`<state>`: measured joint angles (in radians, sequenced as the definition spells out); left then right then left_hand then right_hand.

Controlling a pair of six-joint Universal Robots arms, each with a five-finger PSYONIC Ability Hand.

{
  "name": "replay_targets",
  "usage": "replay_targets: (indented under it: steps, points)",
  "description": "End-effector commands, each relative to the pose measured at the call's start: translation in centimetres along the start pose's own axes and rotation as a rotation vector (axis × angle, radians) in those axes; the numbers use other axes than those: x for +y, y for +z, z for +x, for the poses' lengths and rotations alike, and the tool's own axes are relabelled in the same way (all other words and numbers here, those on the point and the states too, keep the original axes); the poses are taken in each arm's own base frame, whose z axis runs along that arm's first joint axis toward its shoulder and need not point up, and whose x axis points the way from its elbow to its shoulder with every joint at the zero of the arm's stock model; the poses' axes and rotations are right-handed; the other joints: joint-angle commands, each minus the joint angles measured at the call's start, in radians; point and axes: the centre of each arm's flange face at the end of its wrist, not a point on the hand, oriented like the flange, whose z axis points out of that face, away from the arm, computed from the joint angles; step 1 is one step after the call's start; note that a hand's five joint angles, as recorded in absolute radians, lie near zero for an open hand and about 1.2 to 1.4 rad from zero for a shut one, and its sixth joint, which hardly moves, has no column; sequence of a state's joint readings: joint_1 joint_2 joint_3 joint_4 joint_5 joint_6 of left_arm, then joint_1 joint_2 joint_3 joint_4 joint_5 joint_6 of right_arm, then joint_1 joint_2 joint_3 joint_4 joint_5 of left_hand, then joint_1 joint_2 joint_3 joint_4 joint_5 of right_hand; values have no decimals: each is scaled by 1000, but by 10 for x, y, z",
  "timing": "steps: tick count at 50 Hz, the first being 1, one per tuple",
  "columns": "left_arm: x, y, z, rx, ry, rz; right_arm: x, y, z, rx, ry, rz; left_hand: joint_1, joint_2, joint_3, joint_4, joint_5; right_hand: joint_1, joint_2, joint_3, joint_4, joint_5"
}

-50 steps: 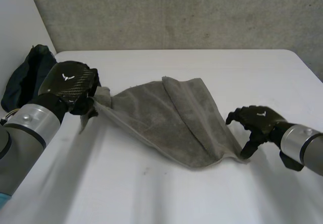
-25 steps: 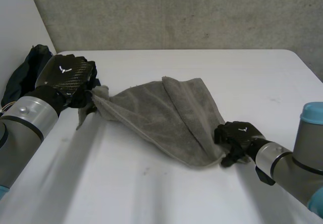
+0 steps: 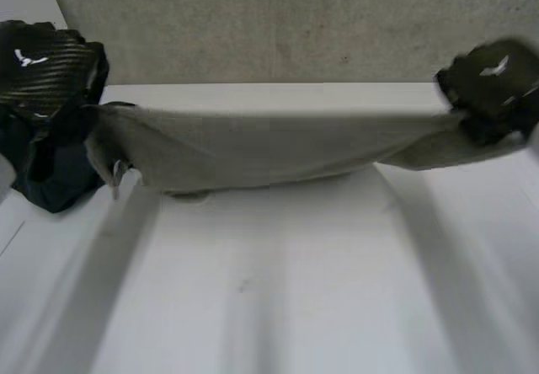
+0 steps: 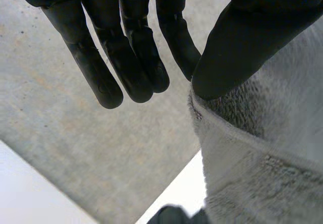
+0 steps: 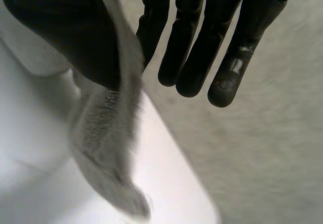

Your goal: Fold the laundry.

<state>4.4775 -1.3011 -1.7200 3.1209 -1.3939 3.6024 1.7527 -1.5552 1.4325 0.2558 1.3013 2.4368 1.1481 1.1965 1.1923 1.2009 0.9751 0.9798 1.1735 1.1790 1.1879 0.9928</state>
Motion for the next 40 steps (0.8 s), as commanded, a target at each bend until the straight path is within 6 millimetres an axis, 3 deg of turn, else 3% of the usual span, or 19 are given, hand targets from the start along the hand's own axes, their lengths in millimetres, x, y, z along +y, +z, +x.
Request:
replay_targets:
  steps: [1,6,14,17,19,22,23,25,26,28,32,35,38,40]
  points:
    - [9,-15,2,63,155,-135,-31,-35,25,-11,-113,-53,248,200,204,195,247,416,223,217,208,229]
    - [31,-6,12,123,170,-222,-20,-33,16,-104,-112,-140,248,200,204,195,247,416,223,217,208,229]
    - [90,35,37,256,160,-394,32,16,-17,-267,-130,-294,248,200,204,195,247,416,223,217,208,229]
    - [113,61,49,299,163,-434,39,36,-21,-249,-121,-288,248,200,204,195,247,416,223,217,208,229]
    - [124,79,57,311,169,-440,47,61,-26,-207,-113,-276,248,200,204,195,247,416,223,217,208,229]
    - [128,102,58,277,185,-415,47,87,-23,-133,-106,-236,248,200,204,195,247,416,223,217,208,229]
    - [127,119,56,233,201,-373,45,92,-21,-109,-106,-221,248,200,204,195,247,416,223,217,208,229]
    - [122,137,50,173,216,-317,38,103,-15,-58,-100,-179,248,200,204,195,247,416,223,217,208,229]
    - [112,154,42,103,235,-234,29,115,-7,1,-89,-118,248,200,204,195,247,416,223,217,208,229]
    - [94,169,32,33,260,-128,16,126,5,74,-81,-41,248,200,204,195,247,416,223,217,208,229]
    - [39,197,10,-156,341,164,-28,138,46,281,-36,181,248,200,204,195,247,416,223,217,208,229]
    - [-9,201,-13,-309,373,373,-63,132,77,443,-3,352,248,200,204,195,247,416,223,217,208,229]
    - [-54,186,-27,-387,372,505,-92,116,101,560,8,488,248,200,204,195,247,416,223,217,208,229]
    - [-63,178,-27,-387,366,518,-105,105,107,586,5,529,248,200,204,195,247,416,223,217,208,229]
